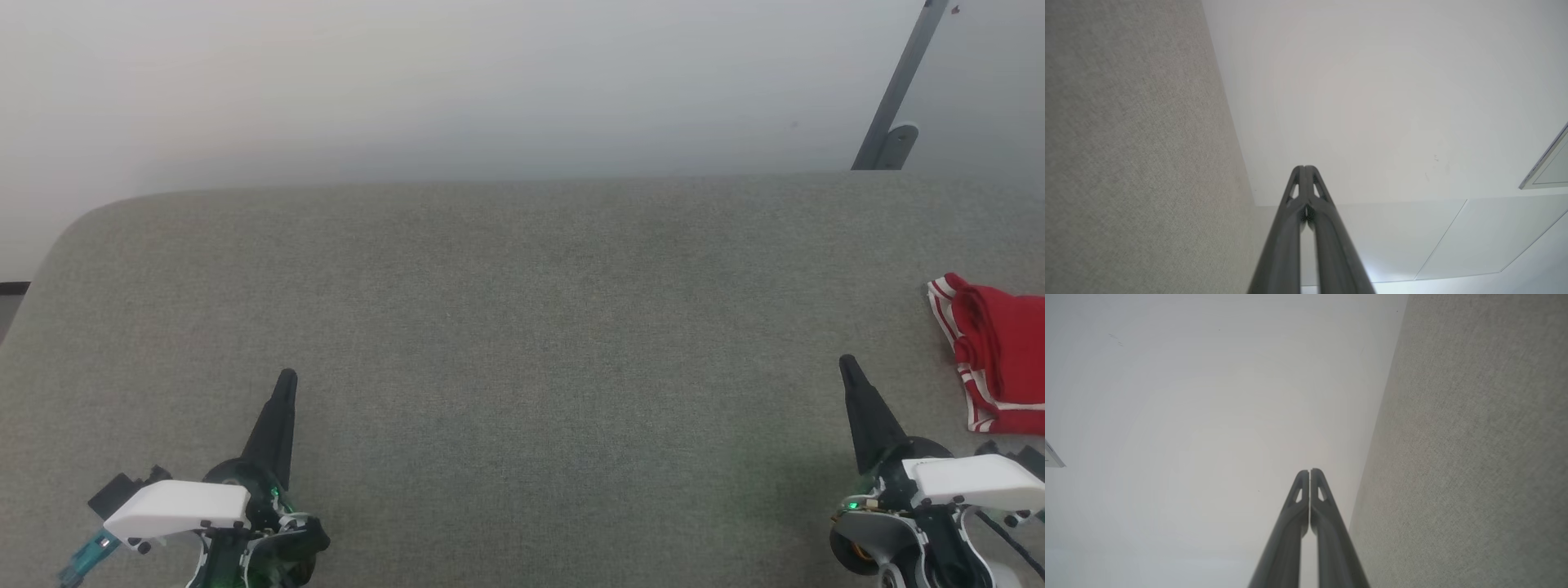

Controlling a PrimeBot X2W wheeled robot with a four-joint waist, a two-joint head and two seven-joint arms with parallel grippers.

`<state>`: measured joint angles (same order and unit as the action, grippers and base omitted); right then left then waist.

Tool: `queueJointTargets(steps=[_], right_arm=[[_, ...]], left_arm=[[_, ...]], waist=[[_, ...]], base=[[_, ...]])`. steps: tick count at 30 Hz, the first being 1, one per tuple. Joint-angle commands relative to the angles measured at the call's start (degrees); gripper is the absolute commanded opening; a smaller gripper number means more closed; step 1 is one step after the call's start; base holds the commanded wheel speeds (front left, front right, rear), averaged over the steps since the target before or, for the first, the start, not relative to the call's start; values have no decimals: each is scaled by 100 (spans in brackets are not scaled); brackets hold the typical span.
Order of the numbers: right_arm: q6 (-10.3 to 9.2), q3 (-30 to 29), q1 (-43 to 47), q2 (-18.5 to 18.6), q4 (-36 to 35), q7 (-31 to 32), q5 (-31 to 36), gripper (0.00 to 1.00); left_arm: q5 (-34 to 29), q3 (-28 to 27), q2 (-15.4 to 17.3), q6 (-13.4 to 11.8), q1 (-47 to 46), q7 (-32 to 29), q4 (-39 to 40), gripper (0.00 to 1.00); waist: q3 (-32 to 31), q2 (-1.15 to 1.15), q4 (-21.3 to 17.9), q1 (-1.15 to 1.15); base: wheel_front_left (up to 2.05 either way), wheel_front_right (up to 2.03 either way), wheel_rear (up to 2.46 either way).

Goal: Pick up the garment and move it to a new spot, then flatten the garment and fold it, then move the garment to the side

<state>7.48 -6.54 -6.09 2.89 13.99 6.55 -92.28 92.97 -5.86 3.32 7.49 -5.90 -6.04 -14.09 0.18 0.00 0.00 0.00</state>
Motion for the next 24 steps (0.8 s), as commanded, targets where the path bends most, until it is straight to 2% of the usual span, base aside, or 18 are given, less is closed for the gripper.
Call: queueJointTargets(steps=[1,24], right_arm=[[2,0,-33,-15,11,14,-23,0],[2,1,-33,-15,11,13,-24,0]], left_arm=[[-18,-22,-5,0,-66,-26,1,0],[-28,-39,-17,0,-68,-36,0,0]], waist=[[0,0,0,0],[0,0,0,0]], base=[[0,0,0],[0,0,0]])
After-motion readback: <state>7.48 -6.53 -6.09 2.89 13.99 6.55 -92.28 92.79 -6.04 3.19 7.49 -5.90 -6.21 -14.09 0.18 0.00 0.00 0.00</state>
